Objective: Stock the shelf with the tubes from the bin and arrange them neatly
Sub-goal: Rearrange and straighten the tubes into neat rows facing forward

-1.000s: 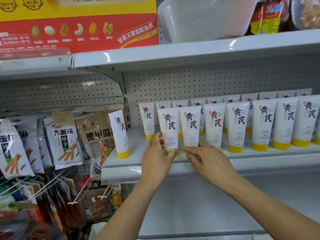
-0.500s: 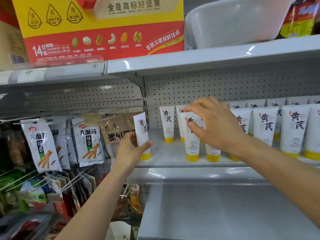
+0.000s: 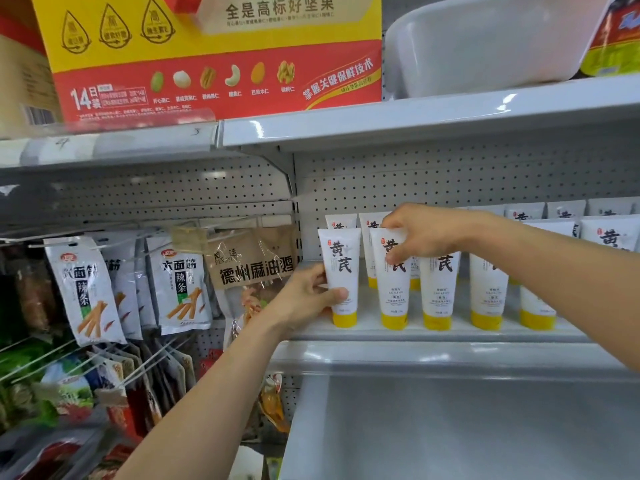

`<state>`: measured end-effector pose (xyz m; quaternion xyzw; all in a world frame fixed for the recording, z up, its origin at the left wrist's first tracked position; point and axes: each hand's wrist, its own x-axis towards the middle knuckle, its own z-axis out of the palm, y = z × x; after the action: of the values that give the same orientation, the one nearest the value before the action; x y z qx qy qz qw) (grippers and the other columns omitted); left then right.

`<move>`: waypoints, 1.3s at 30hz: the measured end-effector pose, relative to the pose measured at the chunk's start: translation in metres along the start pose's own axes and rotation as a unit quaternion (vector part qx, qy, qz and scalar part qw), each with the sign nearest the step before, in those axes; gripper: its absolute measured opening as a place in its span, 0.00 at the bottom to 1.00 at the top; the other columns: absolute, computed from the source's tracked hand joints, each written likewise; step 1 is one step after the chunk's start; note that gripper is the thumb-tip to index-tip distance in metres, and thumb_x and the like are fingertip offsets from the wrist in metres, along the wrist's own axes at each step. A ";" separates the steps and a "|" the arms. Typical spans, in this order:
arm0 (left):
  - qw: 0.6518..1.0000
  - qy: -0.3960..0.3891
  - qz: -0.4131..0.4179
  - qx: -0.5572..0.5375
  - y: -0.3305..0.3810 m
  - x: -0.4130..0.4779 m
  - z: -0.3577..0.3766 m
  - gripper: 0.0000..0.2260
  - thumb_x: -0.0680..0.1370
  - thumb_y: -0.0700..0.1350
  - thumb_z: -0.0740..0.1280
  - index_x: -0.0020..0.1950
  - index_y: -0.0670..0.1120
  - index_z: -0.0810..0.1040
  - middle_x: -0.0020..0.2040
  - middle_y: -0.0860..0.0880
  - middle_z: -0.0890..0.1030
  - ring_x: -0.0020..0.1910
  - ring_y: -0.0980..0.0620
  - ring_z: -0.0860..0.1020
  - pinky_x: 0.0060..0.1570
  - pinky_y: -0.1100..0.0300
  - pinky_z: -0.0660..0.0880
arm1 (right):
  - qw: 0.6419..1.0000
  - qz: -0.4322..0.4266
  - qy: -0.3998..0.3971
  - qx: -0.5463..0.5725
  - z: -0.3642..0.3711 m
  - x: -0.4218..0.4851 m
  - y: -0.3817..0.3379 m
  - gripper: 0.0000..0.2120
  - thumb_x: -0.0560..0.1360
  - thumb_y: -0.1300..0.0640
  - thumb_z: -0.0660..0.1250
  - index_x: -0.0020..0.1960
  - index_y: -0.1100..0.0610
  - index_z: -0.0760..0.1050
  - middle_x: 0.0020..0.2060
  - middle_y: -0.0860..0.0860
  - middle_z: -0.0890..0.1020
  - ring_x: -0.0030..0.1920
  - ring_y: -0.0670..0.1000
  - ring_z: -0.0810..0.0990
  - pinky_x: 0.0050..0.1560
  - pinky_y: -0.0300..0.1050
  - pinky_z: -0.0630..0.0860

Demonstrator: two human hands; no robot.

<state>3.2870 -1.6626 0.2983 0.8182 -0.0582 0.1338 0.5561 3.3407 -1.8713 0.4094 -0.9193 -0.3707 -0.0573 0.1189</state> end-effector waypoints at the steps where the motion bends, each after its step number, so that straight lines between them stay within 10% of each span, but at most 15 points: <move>1: 1.000 -0.008 0.006 -0.007 0.001 0.000 0.003 0.18 0.76 0.38 0.70 0.66 0.45 0.75 0.61 0.50 0.81 0.60 0.54 0.78 0.57 0.62 0.77 | 1.000 -0.001 -0.001 0.001 0.000 0.001 0.001 0.06 0.72 0.55 0.73 0.46 0.56 0.79 0.42 0.49 0.84 0.44 0.50 0.82 0.51 0.52 0.79; 9: 0.999 -0.016 0.027 -0.025 0.001 -0.004 0.010 0.18 0.77 0.38 0.69 0.66 0.46 0.73 0.60 0.51 0.80 0.52 0.63 0.80 0.46 0.67 0.78 | 1.000 -0.005 0.006 0.013 0.001 0.002 0.002 0.07 0.72 0.55 0.73 0.46 0.56 0.79 0.42 0.50 0.84 0.44 0.51 0.83 0.51 0.53 0.79; 18: 0.999 -0.021 0.024 -0.002 -0.002 -0.004 0.005 0.18 0.78 0.40 0.68 0.67 0.48 0.72 0.63 0.50 0.79 0.60 0.52 0.79 0.58 0.53 0.78 | 0.999 -0.003 0.005 0.038 0.000 0.000 0.004 0.06 0.72 0.55 0.73 0.46 0.55 0.80 0.42 0.49 0.85 0.43 0.50 0.83 0.48 0.50 0.81; 39: 0.999 -0.031 0.031 -0.006 -0.007 -0.007 0.008 0.24 0.77 0.40 0.69 0.71 0.51 0.67 0.65 0.51 0.77 0.62 0.53 0.78 0.59 0.57 0.77 | 0.998 0.005 -0.008 0.059 -0.001 -0.001 0.002 0.06 0.72 0.55 0.73 0.46 0.56 0.80 0.43 0.50 0.85 0.47 0.53 0.83 0.50 0.50 0.79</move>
<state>3.2827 -1.6677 0.2874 0.8162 -0.1017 0.1247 0.5549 3.3415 -1.8735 0.4103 -0.9128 -0.3699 -0.0275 0.1707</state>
